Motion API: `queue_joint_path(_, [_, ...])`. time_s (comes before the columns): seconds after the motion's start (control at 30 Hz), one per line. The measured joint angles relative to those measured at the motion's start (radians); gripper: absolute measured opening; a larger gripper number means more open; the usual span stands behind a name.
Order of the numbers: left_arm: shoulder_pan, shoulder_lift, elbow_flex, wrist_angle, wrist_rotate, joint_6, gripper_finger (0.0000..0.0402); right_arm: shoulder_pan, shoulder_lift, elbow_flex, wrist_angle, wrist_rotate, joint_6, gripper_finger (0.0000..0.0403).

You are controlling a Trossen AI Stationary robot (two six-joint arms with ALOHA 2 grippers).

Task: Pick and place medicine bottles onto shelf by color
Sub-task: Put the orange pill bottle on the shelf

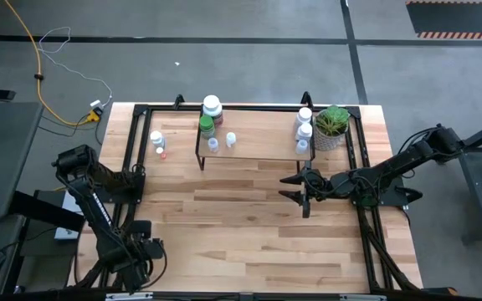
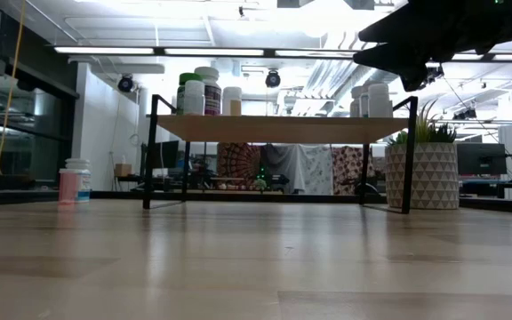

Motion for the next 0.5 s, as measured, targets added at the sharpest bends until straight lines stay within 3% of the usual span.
queue_joint_path(0.3, [0.0, 0.0, 0.0, 0.014, -0.013, 0.026, 0.031, 0.0, 0.0, 0.0, 0.0, 0.0, 0.003, 0.0179])
queue_joint_path(0.5, [0.0, 0.0, 0.0, 0.013, -0.019, 0.024, 0.0281, 0.0, 0.0, 0.0, 0.0, 0.0, 0.001, 0.0179])
